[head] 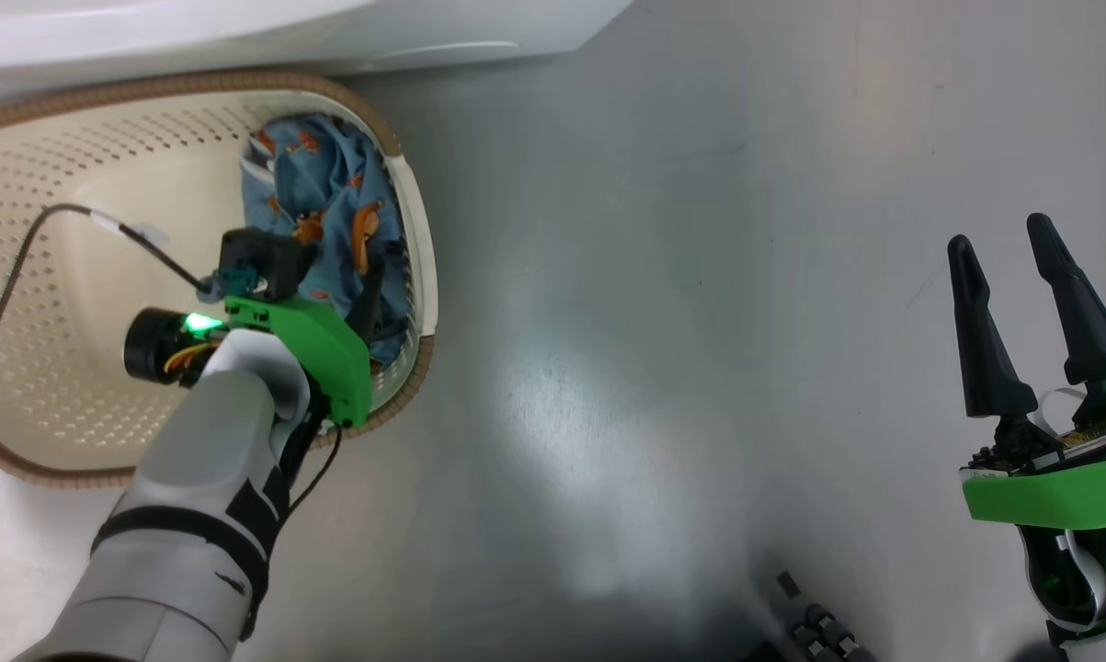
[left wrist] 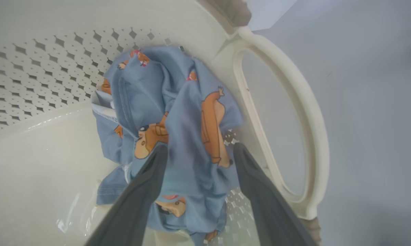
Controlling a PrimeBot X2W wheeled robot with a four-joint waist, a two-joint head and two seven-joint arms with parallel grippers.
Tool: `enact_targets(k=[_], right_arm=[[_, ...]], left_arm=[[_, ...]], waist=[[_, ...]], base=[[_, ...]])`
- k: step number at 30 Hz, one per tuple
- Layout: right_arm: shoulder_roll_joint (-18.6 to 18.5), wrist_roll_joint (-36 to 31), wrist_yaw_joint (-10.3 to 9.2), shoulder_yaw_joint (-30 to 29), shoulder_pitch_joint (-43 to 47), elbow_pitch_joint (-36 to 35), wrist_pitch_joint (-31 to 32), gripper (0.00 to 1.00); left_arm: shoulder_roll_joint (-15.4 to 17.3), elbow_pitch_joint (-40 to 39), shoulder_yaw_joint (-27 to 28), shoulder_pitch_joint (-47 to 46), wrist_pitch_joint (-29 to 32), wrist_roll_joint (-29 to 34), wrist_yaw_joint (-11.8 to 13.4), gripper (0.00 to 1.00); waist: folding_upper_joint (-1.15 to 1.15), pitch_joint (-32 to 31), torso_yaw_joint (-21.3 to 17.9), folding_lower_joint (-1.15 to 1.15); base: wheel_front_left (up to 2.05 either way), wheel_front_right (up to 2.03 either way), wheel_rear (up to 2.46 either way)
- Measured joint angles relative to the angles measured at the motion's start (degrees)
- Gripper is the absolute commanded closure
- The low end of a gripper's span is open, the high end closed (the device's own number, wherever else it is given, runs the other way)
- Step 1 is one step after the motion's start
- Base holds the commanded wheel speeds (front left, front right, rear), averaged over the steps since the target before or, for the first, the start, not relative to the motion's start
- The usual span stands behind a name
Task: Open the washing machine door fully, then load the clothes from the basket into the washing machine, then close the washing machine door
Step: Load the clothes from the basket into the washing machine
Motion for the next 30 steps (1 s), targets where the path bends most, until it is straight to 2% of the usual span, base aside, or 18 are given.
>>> enact_targets(k=[13,14,15,17,25,30], right_arm=[[-0.05,-0.04,0.0,-0.31,0.07,-1.71,0.0,0.0],[-0.07,-0.07,0.0,-0.37,0.09,-1.79,0.0,0.0],[-0.08,-0.08,0.0,-0.47,0.1,-1.83,0.0,0.0],[-0.14,-0.08,0.0,-0.75,0.13,-1.86,0.0,0.0],[-0.53,-0.26,0.0,-1.24,0.34,-1.85,0.0,0.0],[-0.78,-0.26,0.0,-1.2,1.64,-1.47,0.0,0.0]], left_arm=[[-0.02,1.46,-1.75,-2.02,0.0,-2.52,-0.01,0.0],[-0.02,1.48,-1.99,-2.02,0.0,-2.77,-0.01,0.15],[-0.02,1.51,-2.32,-2.02,0.0,-2.99,-0.01,0.58],[-0.02,1.52,-2.94,-2.01,0.0,-3.44,-0.01,1.0],[-0.03,0.8,-3.9,-1.32,0.0,-6.64,-0.01,1.0],[-0.04,-1.03,-1.62,0.59,0.0,-8.37,0.0,1.0]], waist=[[0.0,2.19,-0.9,0.0],[0.0,2.12,-0.92,0.0],[0.0,2.0,-0.93,0.0],[0.0,1.64,-0.91,0.0],[0.0,-0.99,-0.26,0.0],[0.0,-3.16,0.62,0.0]], base=[[0.0,0.0,0.0],[0.0,0.0,0.0],[0.0,0.0,0.0],[0.0,0.0,0.0],[0.0,0.0,0.0],[0.0,0.0,0.0]])
